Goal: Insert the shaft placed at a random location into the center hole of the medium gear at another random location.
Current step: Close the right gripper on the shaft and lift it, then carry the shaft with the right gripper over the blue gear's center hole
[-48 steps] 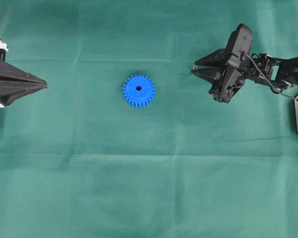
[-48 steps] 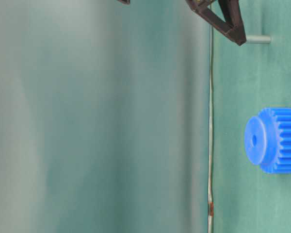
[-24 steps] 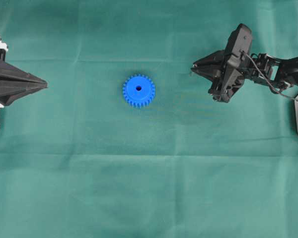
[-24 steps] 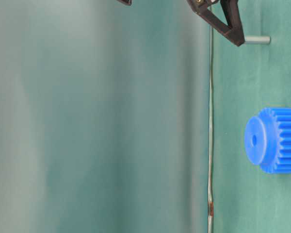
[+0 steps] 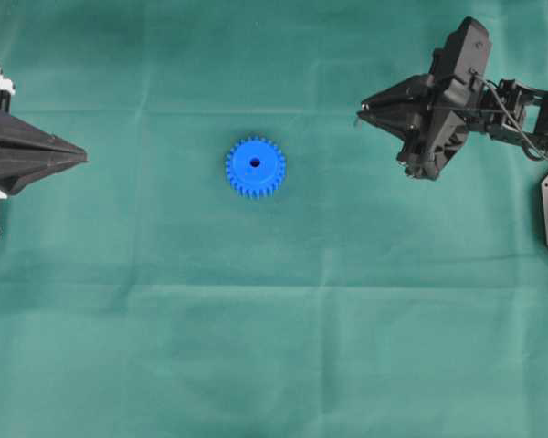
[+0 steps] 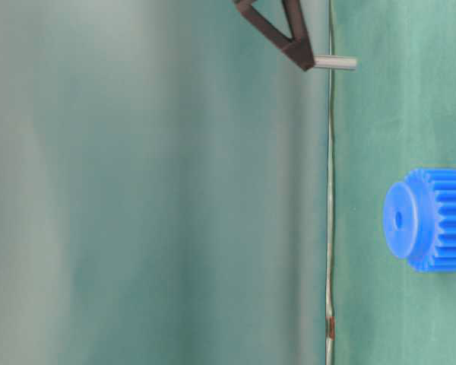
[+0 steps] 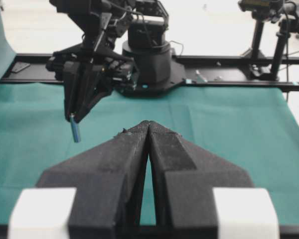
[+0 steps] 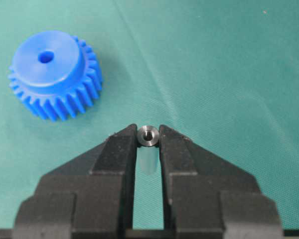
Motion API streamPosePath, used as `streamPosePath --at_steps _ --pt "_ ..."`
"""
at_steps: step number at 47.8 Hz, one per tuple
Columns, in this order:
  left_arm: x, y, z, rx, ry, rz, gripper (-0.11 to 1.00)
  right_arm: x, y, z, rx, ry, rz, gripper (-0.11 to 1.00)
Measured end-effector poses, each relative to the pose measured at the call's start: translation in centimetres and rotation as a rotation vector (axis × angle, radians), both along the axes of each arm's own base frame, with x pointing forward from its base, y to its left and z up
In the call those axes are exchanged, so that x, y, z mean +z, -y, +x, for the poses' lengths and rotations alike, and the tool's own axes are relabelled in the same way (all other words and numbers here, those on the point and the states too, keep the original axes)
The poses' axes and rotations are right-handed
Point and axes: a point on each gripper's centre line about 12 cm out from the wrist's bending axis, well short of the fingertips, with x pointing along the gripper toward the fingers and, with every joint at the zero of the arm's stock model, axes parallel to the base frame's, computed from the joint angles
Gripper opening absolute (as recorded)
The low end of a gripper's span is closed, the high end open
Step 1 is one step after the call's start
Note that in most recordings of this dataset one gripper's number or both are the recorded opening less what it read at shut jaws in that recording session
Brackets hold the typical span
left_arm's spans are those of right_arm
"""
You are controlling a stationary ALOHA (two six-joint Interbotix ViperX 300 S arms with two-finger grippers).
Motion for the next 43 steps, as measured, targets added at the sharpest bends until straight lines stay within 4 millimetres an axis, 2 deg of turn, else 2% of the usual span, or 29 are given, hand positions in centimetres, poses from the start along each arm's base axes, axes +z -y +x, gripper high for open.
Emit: streamPosePath --at_steps 9,14,34,43 --pt "0.1 0.0 0.0 0.000 0.003 0.000 0.00 0.4 -0.1 0.4 0.007 0.008 -0.001 0.13" --pt "0.1 0.0 0.0 0.000 0.002 0.000 0.00 0.4 -0.3 1.4 0.023 0.007 0.000 0.13" --pt "0.1 0.0 0.0 0.000 0.002 0.000 0.00 1.0 -1.8 8.5 0.112 0.031 -0.009 0.13" --pt "0.1 0.0 0.0 0.000 0.002 0.000 0.00 1.1 -2.5 10.9 0.140 0.045 -0.012 0.13"
